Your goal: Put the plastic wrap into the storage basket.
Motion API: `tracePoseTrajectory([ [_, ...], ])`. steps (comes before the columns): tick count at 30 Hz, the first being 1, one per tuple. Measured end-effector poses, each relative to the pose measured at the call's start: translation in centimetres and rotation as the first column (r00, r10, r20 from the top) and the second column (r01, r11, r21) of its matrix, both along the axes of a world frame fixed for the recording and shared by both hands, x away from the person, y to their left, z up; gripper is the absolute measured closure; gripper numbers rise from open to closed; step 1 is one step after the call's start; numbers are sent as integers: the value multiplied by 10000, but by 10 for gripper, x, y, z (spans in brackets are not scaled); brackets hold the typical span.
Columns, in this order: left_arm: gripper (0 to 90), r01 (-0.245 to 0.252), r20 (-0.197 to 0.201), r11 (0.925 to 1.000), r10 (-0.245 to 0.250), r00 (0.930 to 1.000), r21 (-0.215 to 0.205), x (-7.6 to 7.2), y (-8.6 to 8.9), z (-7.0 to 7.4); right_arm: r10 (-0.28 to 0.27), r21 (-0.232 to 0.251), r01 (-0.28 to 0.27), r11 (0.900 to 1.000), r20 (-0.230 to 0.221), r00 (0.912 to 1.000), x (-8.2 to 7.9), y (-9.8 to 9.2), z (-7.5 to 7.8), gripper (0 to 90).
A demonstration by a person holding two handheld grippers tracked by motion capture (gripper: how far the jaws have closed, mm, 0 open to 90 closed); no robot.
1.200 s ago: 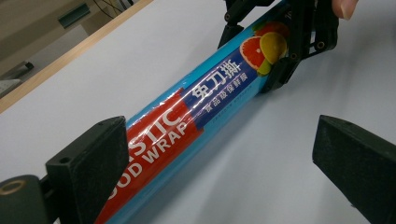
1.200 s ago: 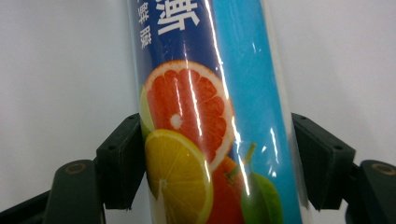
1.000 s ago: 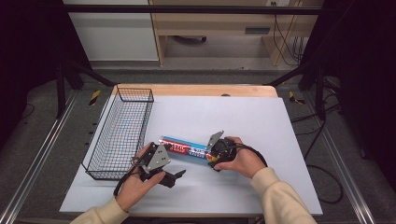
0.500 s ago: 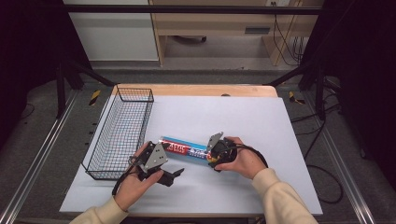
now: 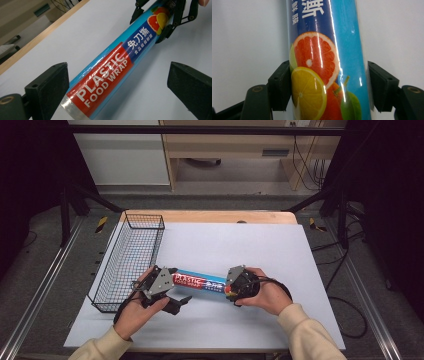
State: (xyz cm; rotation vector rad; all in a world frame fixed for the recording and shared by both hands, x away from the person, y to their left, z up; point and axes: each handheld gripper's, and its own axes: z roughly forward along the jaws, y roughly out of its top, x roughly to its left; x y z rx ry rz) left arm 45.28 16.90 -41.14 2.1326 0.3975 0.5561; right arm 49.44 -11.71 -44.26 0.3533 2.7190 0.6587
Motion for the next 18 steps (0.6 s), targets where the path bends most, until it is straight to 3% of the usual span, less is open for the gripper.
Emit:
tracePoseTrajectory([
  [1, 40, 209, -153, 9996, -206, 9997, 214, 2, -2, 5, 87, -15, -87, 10000, 60, 9999, -2, -3, 2, 305],
  [8, 40, 522, -668, 9986, -524, 9964, -44, 0, -16, 18, 322, -200, -318, 9993, 166, 9993, -14, -20, 13, 305],
  [15, 38, 901, -626, 9937, -860, 9943, 669, -2, -37, 32, 322, -248, -313, 9992, 384, 9987, -22, -40, 27, 305],
  [16, 38, 1008, -651, 9899, -946, 9934, 996, 0, -42, 37, 362, -265, -351, 9990, 422, 9985, -23, -42, 30, 305],
  [18, 38, 1113, -661, 9872, -1042, 9924, 1144, 2, -45, 40, 374, -253, -363, 9990, 446, 9983, -23, -43, 32, 305],
])
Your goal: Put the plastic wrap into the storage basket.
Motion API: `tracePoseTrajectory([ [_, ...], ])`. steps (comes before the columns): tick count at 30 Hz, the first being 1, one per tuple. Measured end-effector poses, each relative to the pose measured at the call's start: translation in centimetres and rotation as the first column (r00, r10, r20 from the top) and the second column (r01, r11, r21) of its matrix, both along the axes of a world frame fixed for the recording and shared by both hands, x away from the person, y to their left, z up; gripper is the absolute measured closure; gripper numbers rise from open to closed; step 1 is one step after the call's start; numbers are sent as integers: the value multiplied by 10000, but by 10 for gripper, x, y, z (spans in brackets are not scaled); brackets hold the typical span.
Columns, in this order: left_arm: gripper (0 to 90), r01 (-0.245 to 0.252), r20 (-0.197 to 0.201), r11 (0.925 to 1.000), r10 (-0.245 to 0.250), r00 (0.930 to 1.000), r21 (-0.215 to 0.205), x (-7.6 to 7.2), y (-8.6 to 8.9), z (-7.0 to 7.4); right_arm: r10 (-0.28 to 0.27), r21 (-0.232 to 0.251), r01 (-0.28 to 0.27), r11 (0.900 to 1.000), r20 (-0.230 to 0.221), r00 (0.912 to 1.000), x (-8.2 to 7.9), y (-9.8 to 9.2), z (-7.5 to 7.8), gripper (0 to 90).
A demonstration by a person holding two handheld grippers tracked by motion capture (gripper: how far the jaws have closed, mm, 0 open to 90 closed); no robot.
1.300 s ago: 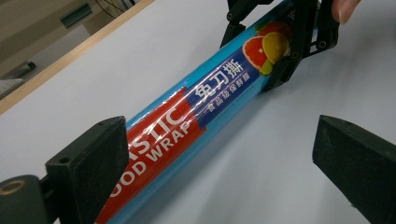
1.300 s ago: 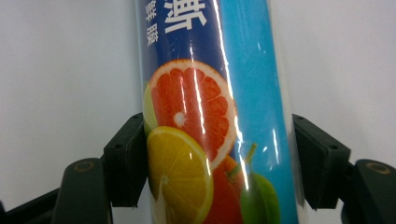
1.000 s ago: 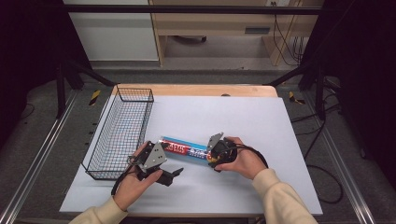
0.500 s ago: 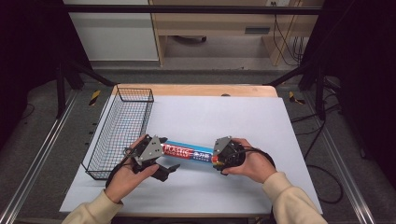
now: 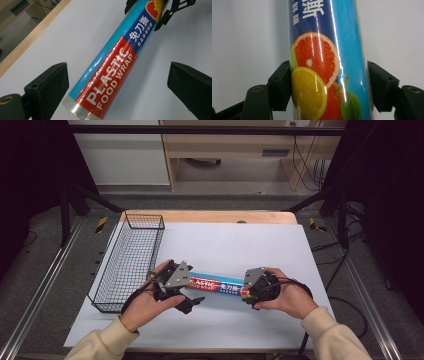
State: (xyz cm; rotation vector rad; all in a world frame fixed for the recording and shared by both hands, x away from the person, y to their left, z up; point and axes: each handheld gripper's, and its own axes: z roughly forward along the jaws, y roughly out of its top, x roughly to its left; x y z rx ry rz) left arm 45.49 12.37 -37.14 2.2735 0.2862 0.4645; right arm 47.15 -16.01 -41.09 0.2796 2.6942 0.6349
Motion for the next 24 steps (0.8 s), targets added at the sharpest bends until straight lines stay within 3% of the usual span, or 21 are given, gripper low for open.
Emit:
tracePoseTrajectory([
  [6, 38, 355, 158, 9978, -364, 9992, 561, 11, -8, 4, 80, -29, -79, 10000, 268, 9996, 1, -4, 14, 306],
  [14, 41, 928, 352, 9871, -981, 9946, 1308, 20, -11, 4, 347, -321, -333, 9989, 427, 9985, 5, 2, 34, 305],
  [24, 41, 1000, 539, 9863, -1078, 9927, 1309, 19, -7, 7, 493, -570, -462, 9973, 535, 9974, 5, 11, 39, 306],
])
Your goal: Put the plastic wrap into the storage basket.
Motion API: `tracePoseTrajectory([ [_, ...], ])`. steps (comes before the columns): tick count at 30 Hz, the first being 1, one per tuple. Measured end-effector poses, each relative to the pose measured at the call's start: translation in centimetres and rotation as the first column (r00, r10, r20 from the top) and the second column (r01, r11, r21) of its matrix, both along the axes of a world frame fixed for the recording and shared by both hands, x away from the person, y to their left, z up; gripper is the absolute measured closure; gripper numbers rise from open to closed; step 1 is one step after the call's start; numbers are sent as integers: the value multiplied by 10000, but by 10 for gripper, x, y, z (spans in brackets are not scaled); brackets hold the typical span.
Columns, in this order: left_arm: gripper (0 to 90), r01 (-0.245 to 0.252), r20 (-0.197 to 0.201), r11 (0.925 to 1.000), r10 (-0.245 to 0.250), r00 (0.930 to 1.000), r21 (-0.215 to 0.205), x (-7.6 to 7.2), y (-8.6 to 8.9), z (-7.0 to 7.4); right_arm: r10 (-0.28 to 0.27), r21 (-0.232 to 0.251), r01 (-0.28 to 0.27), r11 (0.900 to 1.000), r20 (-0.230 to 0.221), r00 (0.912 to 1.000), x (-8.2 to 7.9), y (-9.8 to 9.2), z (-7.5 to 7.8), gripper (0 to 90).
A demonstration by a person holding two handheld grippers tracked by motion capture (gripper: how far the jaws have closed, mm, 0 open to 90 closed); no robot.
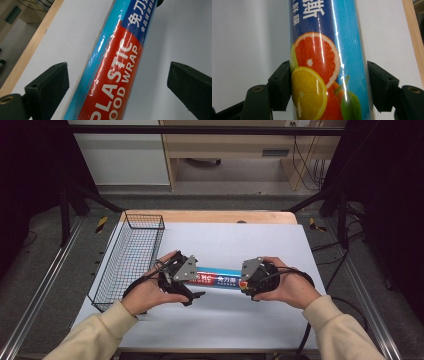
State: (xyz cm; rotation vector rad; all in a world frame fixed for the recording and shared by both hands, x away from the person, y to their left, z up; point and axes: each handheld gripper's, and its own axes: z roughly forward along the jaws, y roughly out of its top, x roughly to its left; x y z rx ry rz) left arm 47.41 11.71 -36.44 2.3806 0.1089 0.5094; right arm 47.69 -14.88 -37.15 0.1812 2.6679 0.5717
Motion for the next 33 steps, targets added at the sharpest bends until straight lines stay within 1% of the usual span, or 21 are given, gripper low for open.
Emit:
tracePoseTrajectory([
  [4, 41, 102, 17, 9999, -102, 9999, 137, -1, -1, -2, 35, -25, -35, 10000, -11, 10000, 0, 3, 1, 306],
  [5, 41, 95, 58, 9999, -96, 9999, 143, -2, -1, -2, 108, -97, -107, 9999, 59, 9999, 1, 3, 2, 305],
  [7, 40, 117, 65, 9998, -118, 9999, 154, -2, -2, -1, 96, -88, -96, 9999, 26, 10000, 1, 5, 3, 305],
  [10, 40, 127, 82, 9999, -128, 9999, 84, -2, -1, 1, 178, -133, -177, 9998, 75, 9998, 1, 7, 5, 305],
  [12, 40, 76, 51, 10000, -76, 10000, -34, -1, 0, 2, 186, -93, -186, 9998, 37, 9998, 1, 8, 6, 306],
  [15, 40, 50, -9, 9999, -50, 10000, -92, 0, 1, 3, 239, -156, -238, 9996, 68, 9997, 3, 9, 7, 306],
  [19, 41, 56, -21, 10000, -56, 10000, -30, 1, 1, 4, 223, -179, -222, 9996, 36, 9997, 4, 10, 9, 306],
  [21, 41, 110, -28, 9999, -110, 9999, 67, 1, 0, 5, 213, -191, -212, 9996, 58, 9998, 5, 10, 10, 306],
  [28, 41, 349, -44, 9993, -348, 9994, 157, 1, -3, 7, 205, -177, -204, 9996, 68, 9998, 6, 9, 13, 307],
  [30, 42, 414, -21, 9987, -413, 9991, 284, 2, -3, 8, 204, -197, -202, 9996, 64, 9998, 6, 9, 14, 306],
  [33, 42, 468, -22, 9984, -467, 9989, 330, 4, -3, 8, 196, -193, -195, 9996, 25, 9998, 6, 9, 14, 307],
])
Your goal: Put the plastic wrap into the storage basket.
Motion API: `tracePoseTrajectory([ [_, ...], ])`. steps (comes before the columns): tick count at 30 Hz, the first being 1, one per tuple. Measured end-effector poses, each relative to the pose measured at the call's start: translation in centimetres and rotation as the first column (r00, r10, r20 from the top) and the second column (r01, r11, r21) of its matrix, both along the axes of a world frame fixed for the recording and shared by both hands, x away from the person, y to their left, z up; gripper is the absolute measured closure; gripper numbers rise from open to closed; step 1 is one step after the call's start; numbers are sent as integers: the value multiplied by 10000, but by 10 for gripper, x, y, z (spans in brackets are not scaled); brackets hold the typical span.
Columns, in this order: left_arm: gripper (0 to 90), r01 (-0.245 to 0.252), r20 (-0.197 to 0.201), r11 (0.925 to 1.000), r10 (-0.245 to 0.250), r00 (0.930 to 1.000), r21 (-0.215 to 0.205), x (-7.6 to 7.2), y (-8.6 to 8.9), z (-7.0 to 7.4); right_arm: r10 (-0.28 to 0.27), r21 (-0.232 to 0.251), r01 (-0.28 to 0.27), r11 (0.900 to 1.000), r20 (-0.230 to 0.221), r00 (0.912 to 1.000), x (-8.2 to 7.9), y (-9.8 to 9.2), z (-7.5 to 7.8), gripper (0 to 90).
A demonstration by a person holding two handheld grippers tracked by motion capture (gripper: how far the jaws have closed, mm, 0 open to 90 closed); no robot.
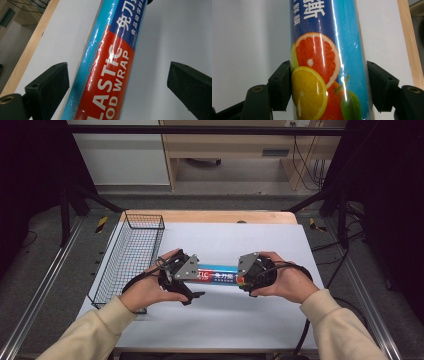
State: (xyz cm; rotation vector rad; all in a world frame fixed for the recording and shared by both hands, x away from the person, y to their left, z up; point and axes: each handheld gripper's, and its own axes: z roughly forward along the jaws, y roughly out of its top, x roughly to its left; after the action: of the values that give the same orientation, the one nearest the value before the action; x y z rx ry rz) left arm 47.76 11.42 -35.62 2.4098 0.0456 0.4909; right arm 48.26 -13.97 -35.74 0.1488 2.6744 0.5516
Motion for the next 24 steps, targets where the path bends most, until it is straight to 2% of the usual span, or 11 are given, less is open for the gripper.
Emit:
tracePoseTrajectory([
  [7, 42, 142, -85, 9997, -140, 9999, 179, 1, 0, -1, -78, -51, 78, 10000, -37, 10000, -1, 1, 0, 307],
  [13, 40, 155, -126, 9998, -153, 9998, 148, 0, 0, -2, -141, -36, 141, 9999, -1, 9999, 0, 1, 0, 307],
  [19, 43, 52, -27, 9999, -52, 10000, 142, 1, -1, -2, -181, -84, 181, 9998, 93, 9998, -5, 1, 2, 307],
  [21, 45, 119, 159, 9994, -124, 9998, 311, 0, -4, -3, -158, -66, 159, 9999, 170, 9997, -11, 1, 4, 308],
  [24, 48, 139, 238, 9994, -147, 9996, 315, -1, -7, -1, -173, -32, 174, 9998, 218, 9996, -16, 2, 7, 307],
])
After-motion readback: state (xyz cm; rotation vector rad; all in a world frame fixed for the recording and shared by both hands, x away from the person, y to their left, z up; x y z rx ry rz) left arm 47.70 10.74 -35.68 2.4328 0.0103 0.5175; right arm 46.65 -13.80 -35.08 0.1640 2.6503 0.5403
